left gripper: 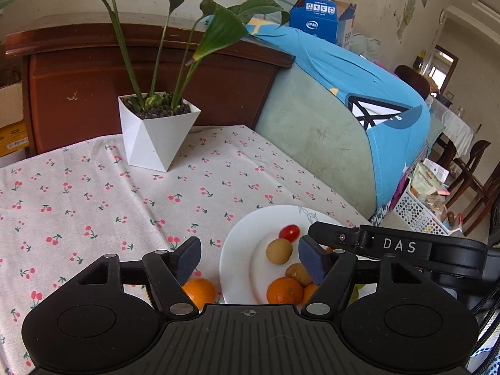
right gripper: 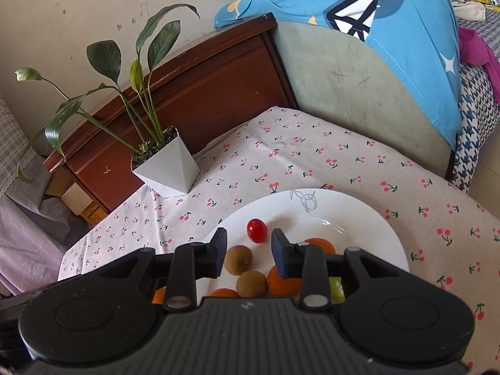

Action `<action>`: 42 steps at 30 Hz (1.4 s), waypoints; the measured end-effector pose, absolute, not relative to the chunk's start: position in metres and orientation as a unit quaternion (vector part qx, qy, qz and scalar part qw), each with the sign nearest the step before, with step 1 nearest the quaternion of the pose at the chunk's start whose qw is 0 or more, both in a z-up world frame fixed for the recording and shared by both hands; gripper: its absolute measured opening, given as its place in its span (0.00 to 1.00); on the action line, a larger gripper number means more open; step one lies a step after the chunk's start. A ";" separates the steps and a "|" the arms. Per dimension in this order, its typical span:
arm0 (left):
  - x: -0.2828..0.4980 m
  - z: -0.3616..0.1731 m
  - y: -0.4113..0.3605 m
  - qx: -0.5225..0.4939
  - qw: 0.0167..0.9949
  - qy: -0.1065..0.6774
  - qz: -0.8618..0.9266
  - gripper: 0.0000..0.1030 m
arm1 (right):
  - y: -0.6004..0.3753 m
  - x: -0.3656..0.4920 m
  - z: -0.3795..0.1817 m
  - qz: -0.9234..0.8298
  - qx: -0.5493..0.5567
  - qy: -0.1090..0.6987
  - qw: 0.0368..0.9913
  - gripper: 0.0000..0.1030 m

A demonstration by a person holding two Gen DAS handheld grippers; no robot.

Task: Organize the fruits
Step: 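Place the tomato on the plate with the right tool while the left tool places the kiwi, then move both open tools back to the last fruits on the table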

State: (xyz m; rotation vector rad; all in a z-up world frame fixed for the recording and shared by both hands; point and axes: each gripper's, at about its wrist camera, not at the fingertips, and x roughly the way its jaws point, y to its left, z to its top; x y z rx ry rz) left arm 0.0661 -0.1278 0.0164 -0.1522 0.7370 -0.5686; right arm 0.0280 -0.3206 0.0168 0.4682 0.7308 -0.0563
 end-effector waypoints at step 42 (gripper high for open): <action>0.089 0.009 -0.042 -0.119 0.895 0.411 -0.127 0.86 | -0.212 0.044 -0.006 0.115 0.057 0.395 0.910 0.39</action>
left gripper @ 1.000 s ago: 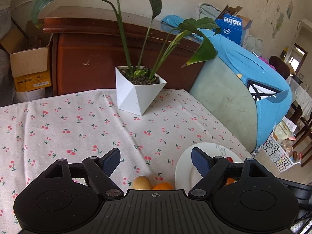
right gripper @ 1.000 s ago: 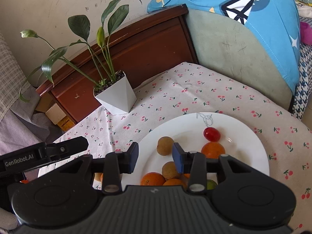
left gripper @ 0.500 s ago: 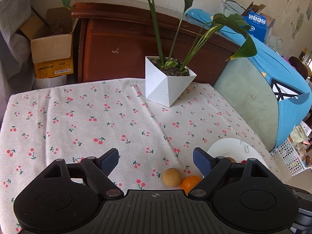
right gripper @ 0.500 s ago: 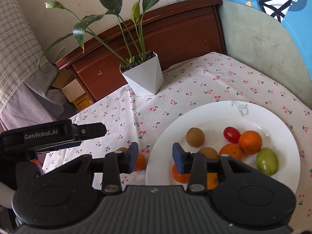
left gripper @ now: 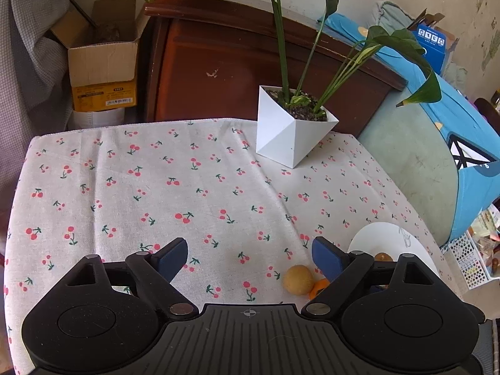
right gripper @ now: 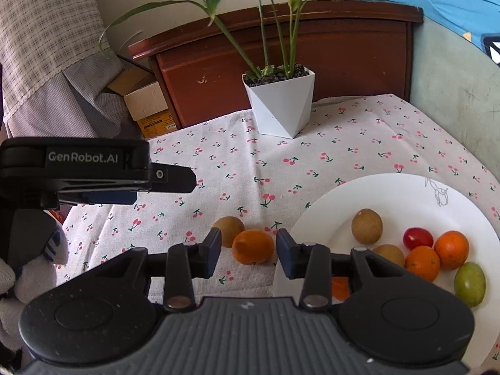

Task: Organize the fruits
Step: 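Move both open tools back to the last fruits on the table, then grasp the last mandarin with the right tool while the left tool grasps the last kiwi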

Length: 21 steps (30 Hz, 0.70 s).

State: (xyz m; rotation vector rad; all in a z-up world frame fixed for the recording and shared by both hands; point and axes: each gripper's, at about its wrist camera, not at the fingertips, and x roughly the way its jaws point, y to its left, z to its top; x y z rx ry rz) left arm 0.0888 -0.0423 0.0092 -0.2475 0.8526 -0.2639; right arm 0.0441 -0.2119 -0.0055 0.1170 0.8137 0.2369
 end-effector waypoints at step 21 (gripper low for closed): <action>0.088 0.004 -0.031 -0.127 0.890 0.419 -0.129 0.86 | -0.193 0.035 -0.012 0.138 0.002 0.397 0.907 0.30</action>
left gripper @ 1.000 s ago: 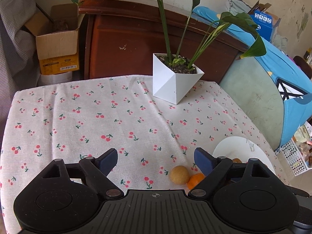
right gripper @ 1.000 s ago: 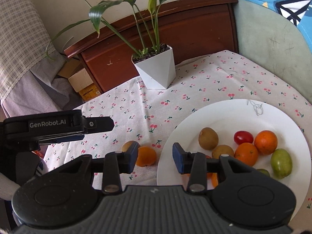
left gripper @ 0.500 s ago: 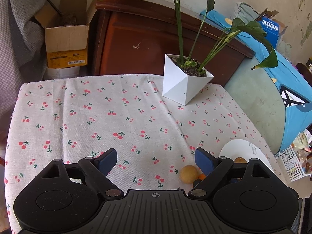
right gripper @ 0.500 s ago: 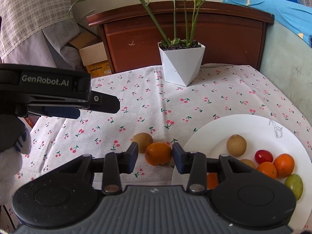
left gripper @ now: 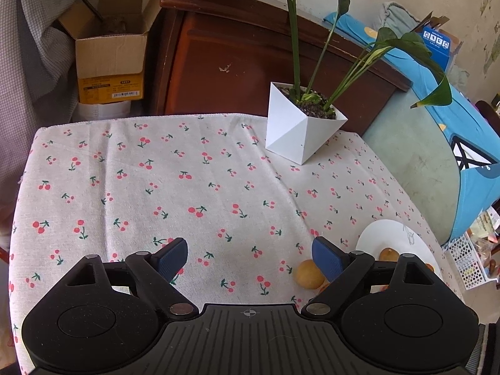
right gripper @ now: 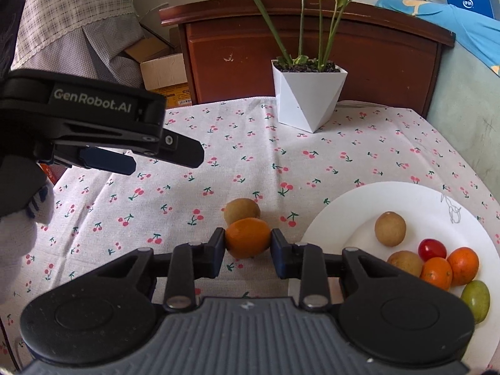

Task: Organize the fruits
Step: 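Grasp the last mandarin with the right tool while the left tool grasps the last kiwi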

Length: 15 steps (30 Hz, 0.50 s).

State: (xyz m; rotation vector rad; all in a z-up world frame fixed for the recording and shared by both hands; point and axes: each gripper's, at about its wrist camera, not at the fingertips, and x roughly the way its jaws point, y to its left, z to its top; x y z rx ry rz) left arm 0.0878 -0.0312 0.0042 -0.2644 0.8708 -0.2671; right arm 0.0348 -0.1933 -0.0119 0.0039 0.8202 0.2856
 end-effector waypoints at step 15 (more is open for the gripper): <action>0.075 -0.013 -0.077 -0.067 0.887 0.420 -0.179 0.78 | -0.208 0.000 -0.008 0.154 0.043 0.417 0.895 0.30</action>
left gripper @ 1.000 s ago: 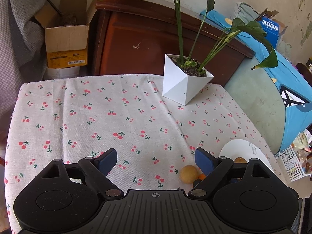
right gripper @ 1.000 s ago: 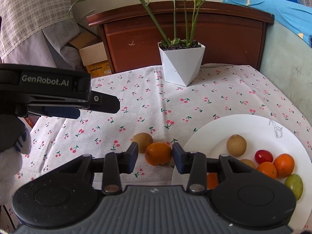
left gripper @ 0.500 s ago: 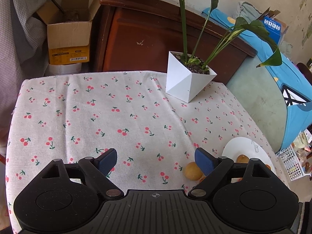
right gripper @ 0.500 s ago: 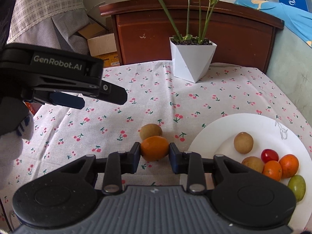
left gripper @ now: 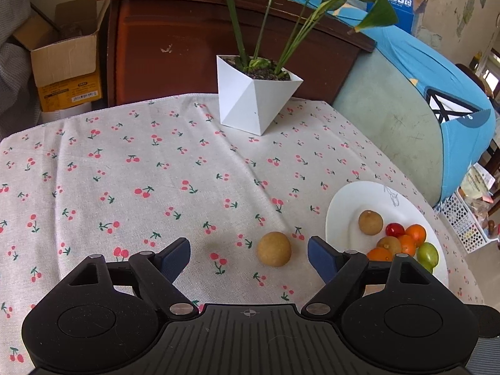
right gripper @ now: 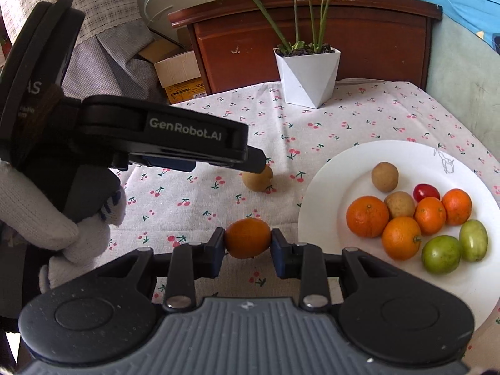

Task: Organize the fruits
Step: 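Grasp the last mandarin with the right tool while the left tool grasps the last kiwi, then place the mandarin on the plate with the right tool while the left tool places the kiwi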

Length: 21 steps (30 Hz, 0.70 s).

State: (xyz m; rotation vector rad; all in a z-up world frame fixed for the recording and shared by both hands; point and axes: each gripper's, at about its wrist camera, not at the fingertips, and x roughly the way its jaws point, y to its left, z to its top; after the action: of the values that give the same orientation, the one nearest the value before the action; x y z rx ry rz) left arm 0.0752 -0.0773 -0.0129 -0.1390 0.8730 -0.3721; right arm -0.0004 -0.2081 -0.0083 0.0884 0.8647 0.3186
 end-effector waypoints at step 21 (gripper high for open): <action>0.065 -0.027 -0.107 -0.017 0.898 0.386 -0.211 0.26 | -0.221 -0.004 -0.011 0.135 0.066 0.424 0.893 0.30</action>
State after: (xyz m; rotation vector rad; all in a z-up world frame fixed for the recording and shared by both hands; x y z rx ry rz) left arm 0.0653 -0.1075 -0.0273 -0.0357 0.8000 -0.4374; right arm -0.0044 -0.2209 -0.0111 0.1364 0.8803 0.2807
